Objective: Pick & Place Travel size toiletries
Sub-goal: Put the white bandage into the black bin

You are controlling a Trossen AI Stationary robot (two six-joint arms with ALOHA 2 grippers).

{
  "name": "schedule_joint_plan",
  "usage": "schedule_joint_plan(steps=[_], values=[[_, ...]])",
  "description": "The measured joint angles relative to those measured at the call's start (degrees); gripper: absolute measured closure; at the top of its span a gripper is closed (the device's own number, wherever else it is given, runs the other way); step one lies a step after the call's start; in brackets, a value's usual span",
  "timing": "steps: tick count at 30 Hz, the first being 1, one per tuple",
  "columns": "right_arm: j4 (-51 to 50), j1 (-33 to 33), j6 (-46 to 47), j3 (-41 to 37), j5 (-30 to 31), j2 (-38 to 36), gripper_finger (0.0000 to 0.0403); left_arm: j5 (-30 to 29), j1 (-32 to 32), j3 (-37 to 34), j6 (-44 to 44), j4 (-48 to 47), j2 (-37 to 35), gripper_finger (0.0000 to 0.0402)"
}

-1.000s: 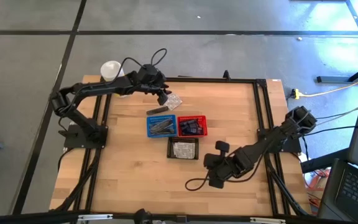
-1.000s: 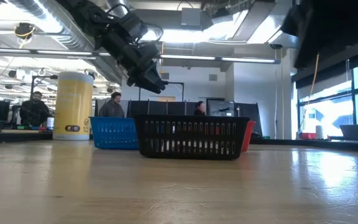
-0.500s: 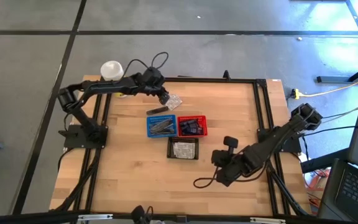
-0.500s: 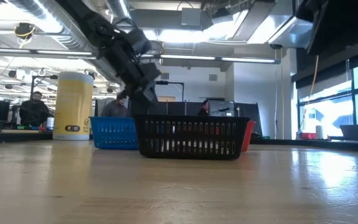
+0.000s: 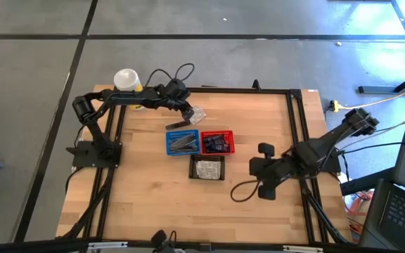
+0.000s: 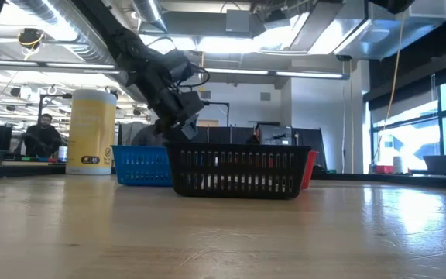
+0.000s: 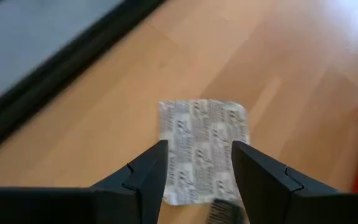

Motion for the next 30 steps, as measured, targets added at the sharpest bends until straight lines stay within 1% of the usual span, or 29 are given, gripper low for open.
schedule_joint_plan(steps=[2,6,10,15,20,24,30], values=[[0.0,-0.8,-1.0,0.0,0.0,-1.2,0.0401,-1.4,0.1,0.0,0.4,0.0,0.0,0.0229],[0.6,-2.0,-3.2,0.0,0.4,-2.2,0.0401,-2.0,0.0,0.0,1.0,0.2,0.4,0.0229],[2.0,-3.0,-5.7,0.0,0.5,-2.2,0.0401,-2.1,-0.3,0.0,1.5,1.5,3.6,0.0229],[2.5,-3.5,-6.2,0.0,0.4,-2.2,0.0401,-0.5,-0.3,0.0,0.7,2.4,7.7,0.0229],[2.6,-3.5,-6.3,0.0,0.0,-2.2,0.0401,-0.7,-0.3,0.0,0.6,3.7,9.6,0.0229],[2.8,-3.5,-6.3,0.0,0.0,-2.2,0.0402,-2.1,-0.3,0.0,0.5,7.3,10.6,0.0229],[2.8,-3.5,-6.6,0.0,0.0,-2.2,0.0402,-4.4,-0.7,0.0,1.3,7.4,10.1,0.0229]])
